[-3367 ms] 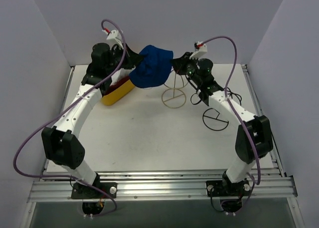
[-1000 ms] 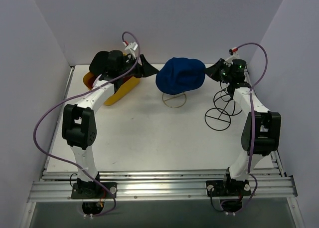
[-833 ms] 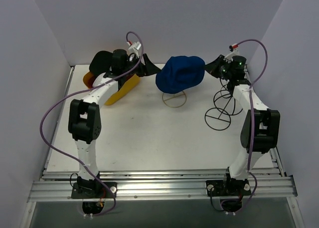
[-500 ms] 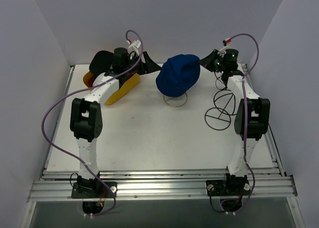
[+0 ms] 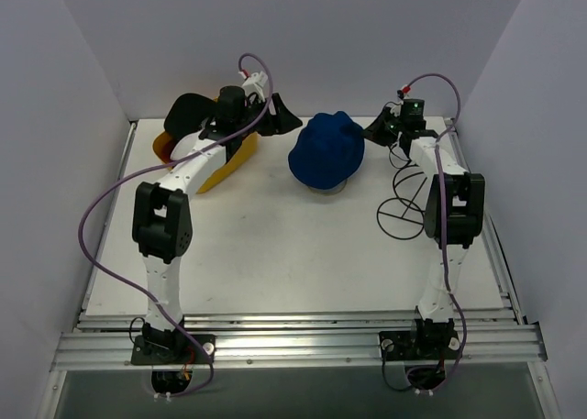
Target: Stack the hats
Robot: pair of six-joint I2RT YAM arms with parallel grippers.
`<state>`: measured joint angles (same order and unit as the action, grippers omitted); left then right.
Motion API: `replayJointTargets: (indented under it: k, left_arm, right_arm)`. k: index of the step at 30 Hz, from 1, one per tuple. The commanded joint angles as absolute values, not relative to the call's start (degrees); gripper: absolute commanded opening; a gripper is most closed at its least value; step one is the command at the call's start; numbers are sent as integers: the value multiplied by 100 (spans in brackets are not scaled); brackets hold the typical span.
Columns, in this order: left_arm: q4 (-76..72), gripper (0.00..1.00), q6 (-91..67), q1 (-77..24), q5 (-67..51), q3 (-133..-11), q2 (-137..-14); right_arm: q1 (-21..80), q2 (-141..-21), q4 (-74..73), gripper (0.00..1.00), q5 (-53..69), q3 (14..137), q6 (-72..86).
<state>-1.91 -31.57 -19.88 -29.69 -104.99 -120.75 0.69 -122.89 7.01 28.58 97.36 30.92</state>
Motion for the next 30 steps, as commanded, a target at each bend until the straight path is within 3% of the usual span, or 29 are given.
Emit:
replayJointTargets:
  k: [1,10,12,13,14,17,23,30]
  left_arm:
    - [-97,79,-2901,-2127,-2734,-10802,-11584]
    - [535,79,-2664,-2066,-1926,-10433,-11022]
    - [597,79,-2646,-2030,-1960,-10345,-10846]
    - [641,79,-2593,-2030,-1925,-10336,-10785]
    - [720,79,-2549,-2030,-1838,-10345,-10662]
    - [1482,80,-2330,-2083,-1391,-10555,-10530]
    - [2346,79,-2259,-2013,-633,-10820,-10328]
    - [2496,80,-2390,-1723,-484,-10582,-10037]
  right_arm:
    - [123,-12305,449,0,2628,10019,2874]
    - [141,-12165,220,1,2436,10028,2900]
    - [97,-11936,141,5,2268,10028,2953]
    - [79,-11857,97,10,2111,10046,2971]
    - [62,-11682,18,21,2031,10055,2962]
    - [44,-11244,-183,31,1611,10002,2918]
    - [403,-10478,-107,37,1072,9914,2532]
    - [1607,-10186,422,44,1003,9904,1557]
